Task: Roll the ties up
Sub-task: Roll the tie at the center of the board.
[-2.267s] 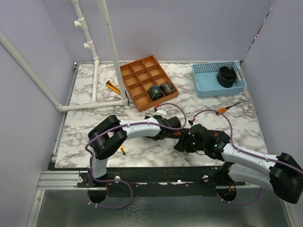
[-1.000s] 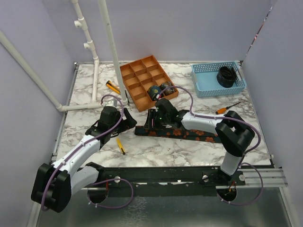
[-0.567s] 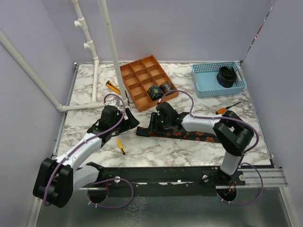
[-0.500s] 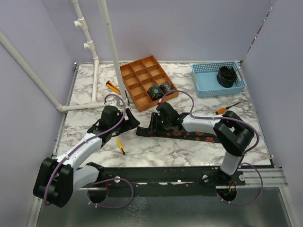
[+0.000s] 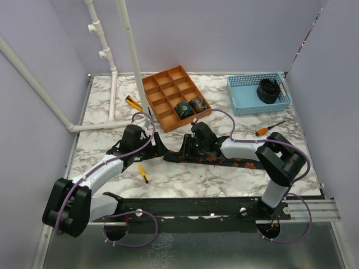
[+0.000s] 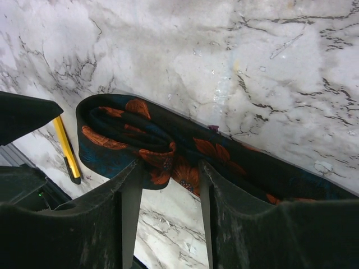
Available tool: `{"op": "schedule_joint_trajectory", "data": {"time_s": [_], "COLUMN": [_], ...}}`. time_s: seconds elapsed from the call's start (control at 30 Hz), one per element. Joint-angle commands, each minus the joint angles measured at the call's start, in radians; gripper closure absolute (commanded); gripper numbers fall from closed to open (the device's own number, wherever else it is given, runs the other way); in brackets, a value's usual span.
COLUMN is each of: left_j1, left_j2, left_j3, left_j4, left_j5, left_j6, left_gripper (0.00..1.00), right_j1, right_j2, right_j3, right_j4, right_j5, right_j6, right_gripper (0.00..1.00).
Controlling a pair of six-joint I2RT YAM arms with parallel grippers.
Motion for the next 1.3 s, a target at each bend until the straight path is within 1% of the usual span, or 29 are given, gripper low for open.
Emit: {"op": "schedule_joint_trajectory", "data": {"time_s": [0.0, 0.1, 0.23, 0.5, 0.67, 0.87, 1.0, 1.07, 1.1, 1.2, 1.27], "left_j1": [0.002, 0.002, 0.001, -0.006, -0.053, -0.093, -0.095, -0.095, -0.094, -0.095, -0.095], "left_j2": [0.059, 0.111, 0.177, 0.226, 0.269, 0.32, 0.325, 0.321, 0.319, 0.305, 0.292], "left_j3": [0.045, 0.064, 0.09, 0.09, 0.101, 0.09, 0.087, 0.086, 0.085, 0.079, 0.077], "left_j4": [-0.053, -0.051, -0.047, 0.027, 0.06, 0.141, 0.148, 0.15, 0.152, 0.152, 0.149], "left_j5": [0.057, 0.079, 0.117, 0.155, 0.158, 0.161, 0.159, 0.153, 0.149, 0.126, 0.107], "left_j6": [0.109, 0.134, 0.162, 0.12, 0.094, 0.056, 0.053, 0.052, 0.051, 0.045, 0.038], "left_gripper": [0.23, 0.26, 0.28, 0.3, 0.41, 0.48, 0.55, 0.6, 0.65, 0.84, 0.94], "right_j1": [-0.021, -0.028, -0.031, -0.03, -0.031, -0.031, -0.031, -0.031, -0.031, -0.03, -0.03], "right_j2": [0.0, 0.003, 0.011, 0.021, 0.024, 0.021, 0.02, 0.02, 0.021, 0.017, 0.003], "right_j3": [-0.063, -0.08, -0.096, -0.095, -0.095, -0.099, -0.097, -0.096, -0.095, -0.095, -0.098], "right_j4": [-0.043, -0.011, 0.015, 0.033, 0.036, 0.046, 0.047, 0.049, 0.049, 0.05, 0.047], "right_j5": [-0.013, -0.023, -0.036, -0.044, -0.048, -0.054, -0.059, -0.059, -0.061, -0.061, -0.061], "right_j6": [-0.014, -0.015, -0.011, -0.014, -0.016, -0.015, -0.014, -0.016, -0.014, -0.015, -0.016], "right_gripper": [0.55, 0.58, 0.6, 0.62, 0.62, 0.63, 0.63, 0.63, 0.63, 0.63, 0.62]}}
